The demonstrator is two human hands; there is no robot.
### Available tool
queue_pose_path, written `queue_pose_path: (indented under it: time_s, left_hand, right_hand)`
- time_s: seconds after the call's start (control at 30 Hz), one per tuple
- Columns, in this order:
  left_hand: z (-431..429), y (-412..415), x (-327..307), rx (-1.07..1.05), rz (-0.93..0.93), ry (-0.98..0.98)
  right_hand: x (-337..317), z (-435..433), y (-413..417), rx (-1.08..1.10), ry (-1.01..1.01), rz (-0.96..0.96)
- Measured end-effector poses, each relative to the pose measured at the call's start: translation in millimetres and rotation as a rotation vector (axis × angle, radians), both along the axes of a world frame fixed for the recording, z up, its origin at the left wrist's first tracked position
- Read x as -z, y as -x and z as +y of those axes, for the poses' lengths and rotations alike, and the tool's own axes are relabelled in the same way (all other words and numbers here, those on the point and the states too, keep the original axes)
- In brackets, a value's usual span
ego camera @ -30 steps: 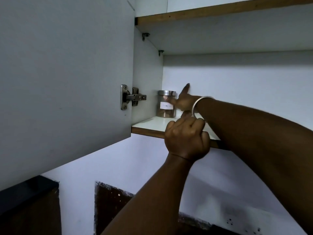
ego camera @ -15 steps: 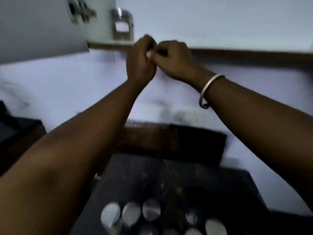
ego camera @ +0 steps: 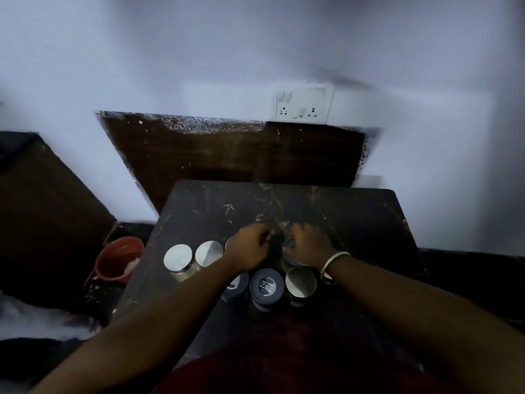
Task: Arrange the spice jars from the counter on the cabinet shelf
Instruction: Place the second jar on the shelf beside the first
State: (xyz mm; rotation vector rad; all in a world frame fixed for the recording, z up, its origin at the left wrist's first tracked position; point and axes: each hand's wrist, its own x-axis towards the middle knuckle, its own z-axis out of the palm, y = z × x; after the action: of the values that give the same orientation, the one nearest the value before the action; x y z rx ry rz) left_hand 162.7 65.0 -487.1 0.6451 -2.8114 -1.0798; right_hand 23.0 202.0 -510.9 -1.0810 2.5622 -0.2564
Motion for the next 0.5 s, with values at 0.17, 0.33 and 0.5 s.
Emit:
queue_pose_path:
  time_s: [0.17, 0.33, 0.5]
  left_hand:
    - [-3.4, -2.8, 8.2, -0.050, -0.037, 0.006]
    - [-5.0, -1.7, 13.7, -0.050, 0.000, -0.008]
    - [-17.2, 5.9, -0.2, -0.094, 0.133, -0.142]
  right_hand:
    - [25.2, -0.8, -2.3, 0.107, -0.095, -0.072]
    - [23.9, -10.5, -5.1, 0.052, -0.108, -0.125]
    - [-29.6, -18.6, 14.0, 0.098, 0.084, -0.224]
